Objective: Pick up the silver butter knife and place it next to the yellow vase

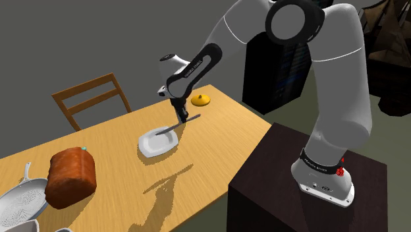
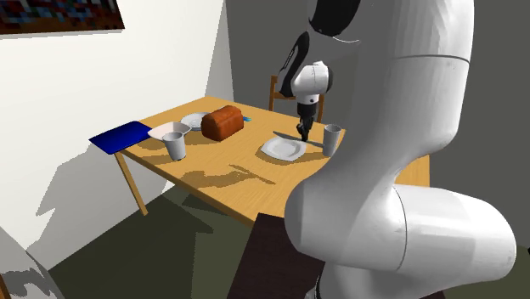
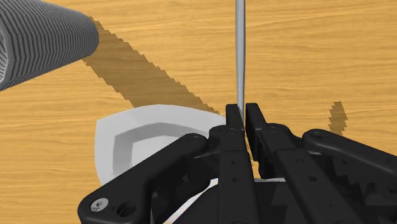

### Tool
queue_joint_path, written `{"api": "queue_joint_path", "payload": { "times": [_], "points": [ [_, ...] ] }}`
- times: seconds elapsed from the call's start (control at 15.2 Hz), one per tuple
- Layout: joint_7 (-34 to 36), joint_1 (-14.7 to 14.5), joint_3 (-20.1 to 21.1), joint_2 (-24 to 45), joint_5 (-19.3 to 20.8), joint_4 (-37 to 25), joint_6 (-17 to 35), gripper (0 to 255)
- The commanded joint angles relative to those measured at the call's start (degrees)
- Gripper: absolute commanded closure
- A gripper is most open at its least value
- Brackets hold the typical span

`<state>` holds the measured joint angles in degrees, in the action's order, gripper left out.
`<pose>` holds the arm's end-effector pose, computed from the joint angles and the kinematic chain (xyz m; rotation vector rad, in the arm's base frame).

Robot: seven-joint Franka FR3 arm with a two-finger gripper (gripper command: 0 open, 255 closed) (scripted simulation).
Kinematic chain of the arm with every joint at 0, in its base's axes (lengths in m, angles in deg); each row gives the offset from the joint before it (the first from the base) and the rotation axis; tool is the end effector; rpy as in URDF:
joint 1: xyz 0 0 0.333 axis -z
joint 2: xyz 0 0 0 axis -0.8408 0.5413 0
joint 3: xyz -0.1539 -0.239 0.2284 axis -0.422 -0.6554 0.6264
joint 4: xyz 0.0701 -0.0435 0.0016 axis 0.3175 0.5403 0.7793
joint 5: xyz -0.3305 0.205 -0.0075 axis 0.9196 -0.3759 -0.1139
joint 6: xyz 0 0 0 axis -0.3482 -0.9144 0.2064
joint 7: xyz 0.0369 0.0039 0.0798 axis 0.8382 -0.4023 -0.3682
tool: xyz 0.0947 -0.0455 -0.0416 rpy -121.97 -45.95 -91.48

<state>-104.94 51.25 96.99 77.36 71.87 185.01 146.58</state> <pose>0.6335 0.1505 0.3087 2.5200 1.8271 -0.0694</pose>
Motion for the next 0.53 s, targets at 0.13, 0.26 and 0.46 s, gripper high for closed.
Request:
{"api": "queue_joint_path", "payload": {
  "times": [0.13, 0.26, 0.46],
  "points": [
    [-5.2, 4.0, -1.1, -1.9, -0.6, 3.1, 1.5, 255],
    [-7.8, 5.9, -1.7, -2.6, -0.9, 4.2, 2.1, 255],
    [-11.7, 8.7, -2.6, -3.4, -1.3, 5.4, 2.7, 255]
  ]
}}
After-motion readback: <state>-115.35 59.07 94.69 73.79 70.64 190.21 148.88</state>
